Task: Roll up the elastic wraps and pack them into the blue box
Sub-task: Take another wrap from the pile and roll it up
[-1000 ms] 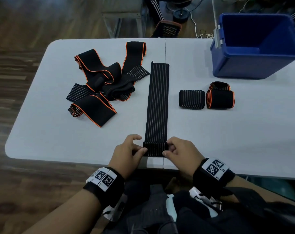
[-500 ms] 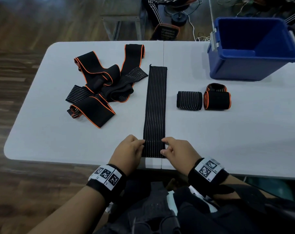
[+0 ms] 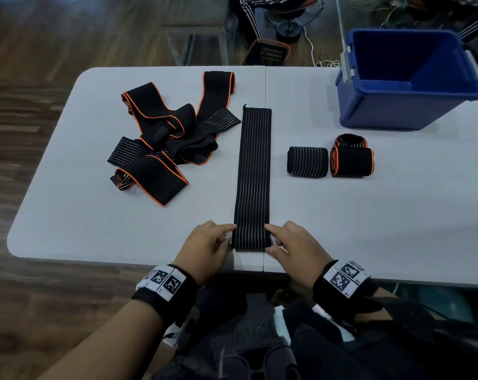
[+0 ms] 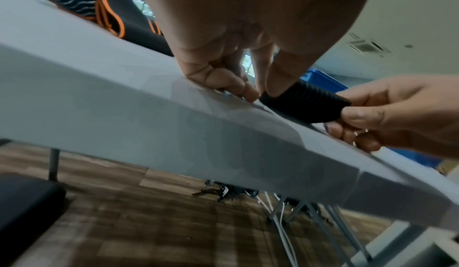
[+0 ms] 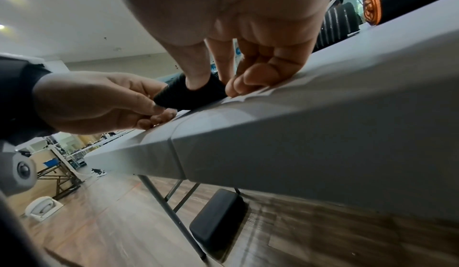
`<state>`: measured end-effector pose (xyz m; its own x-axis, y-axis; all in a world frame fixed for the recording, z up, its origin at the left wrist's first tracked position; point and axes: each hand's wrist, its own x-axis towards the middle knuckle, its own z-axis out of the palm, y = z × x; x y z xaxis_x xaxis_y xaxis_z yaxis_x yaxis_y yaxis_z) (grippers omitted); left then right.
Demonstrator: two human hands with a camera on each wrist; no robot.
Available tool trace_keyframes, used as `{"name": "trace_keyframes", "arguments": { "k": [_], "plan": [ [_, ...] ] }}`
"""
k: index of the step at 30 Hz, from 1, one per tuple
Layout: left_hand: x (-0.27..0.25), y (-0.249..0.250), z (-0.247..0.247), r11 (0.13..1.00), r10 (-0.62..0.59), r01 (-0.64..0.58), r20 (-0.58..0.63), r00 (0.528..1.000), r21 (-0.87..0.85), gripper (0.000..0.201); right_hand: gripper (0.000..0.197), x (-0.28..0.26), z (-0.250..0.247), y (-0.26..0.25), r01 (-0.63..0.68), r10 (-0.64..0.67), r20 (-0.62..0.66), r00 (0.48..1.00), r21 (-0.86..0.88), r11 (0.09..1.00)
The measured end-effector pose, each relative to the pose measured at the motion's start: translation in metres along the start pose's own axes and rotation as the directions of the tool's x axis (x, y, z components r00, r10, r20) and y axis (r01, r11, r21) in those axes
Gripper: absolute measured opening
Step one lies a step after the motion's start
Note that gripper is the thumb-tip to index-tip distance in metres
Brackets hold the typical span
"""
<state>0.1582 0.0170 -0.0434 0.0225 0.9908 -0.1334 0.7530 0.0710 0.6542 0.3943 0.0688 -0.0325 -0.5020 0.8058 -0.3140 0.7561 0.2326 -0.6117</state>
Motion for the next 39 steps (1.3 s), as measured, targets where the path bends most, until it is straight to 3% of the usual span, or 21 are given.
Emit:
{"name": "trace_keyframes", "arguments": {
  "k": [3,8,14,19,24,28,33,39],
  "plan": [
    [0.002,-0.001,-0.004,1.0,-0.023,0.023,0.064,0.998,-0.001,0.044,0.044,0.002,0.0,-0.001,-0.026,0.027,-0.026,0.999,0.048,0.999],
    [0.008,0.005,0.0,0.994,-0.108,0.108,0.014,0.994,-0.01,0.017,0.016,0.009,-0.007,-0.001,-0.06,0.063,-0.029,0.998,0.092,0.994],
    [0.01,0.017,0.006,0.969,-0.243,0.241,-0.037,0.969,-0.06,0.024,0.048,0.017,-0.014,-0.006,-0.157,0.16,-0.038,0.986,0.079,0.984],
    [0.016,0.02,0.008,0.948,-0.318,0.317,-0.016,0.948,-0.03,0.031,0.049,0.02,-0.015,-0.008,-0.213,0.221,-0.055,0.974,0.127,0.969],
    [0.016,0.022,0.005,0.963,-0.269,0.268,-0.029,0.963,-0.036,0.021,0.042,0.02,-0.013,-0.012,-0.239,0.247,-0.068,0.967,0.1,0.966],
    [0.016,0.017,0.004,0.978,-0.208,0.208,-0.061,0.976,-0.009,0.013,0.017,0.016,-0.009,-0.013,-0.243,0.264,-0.112,0.958,0.172,0.955],
    [0.016,0.021,0.004,0.989,-0.147,0.144,-0.101,0.984,-0.028,0.018,0.029,0.013,-0.01,-0.015,-0.153,0.179,-0.139,0.974,0.18,0.972],
    [0.017,0.021,0.001,0.995,-0.06,0.063,-0.044,0.997,0.072,0.042,0.033,0.013,-0.007,-0.015,-0.078,0.088,-0.15,0.985,0.071,0.994]
  ]
}}
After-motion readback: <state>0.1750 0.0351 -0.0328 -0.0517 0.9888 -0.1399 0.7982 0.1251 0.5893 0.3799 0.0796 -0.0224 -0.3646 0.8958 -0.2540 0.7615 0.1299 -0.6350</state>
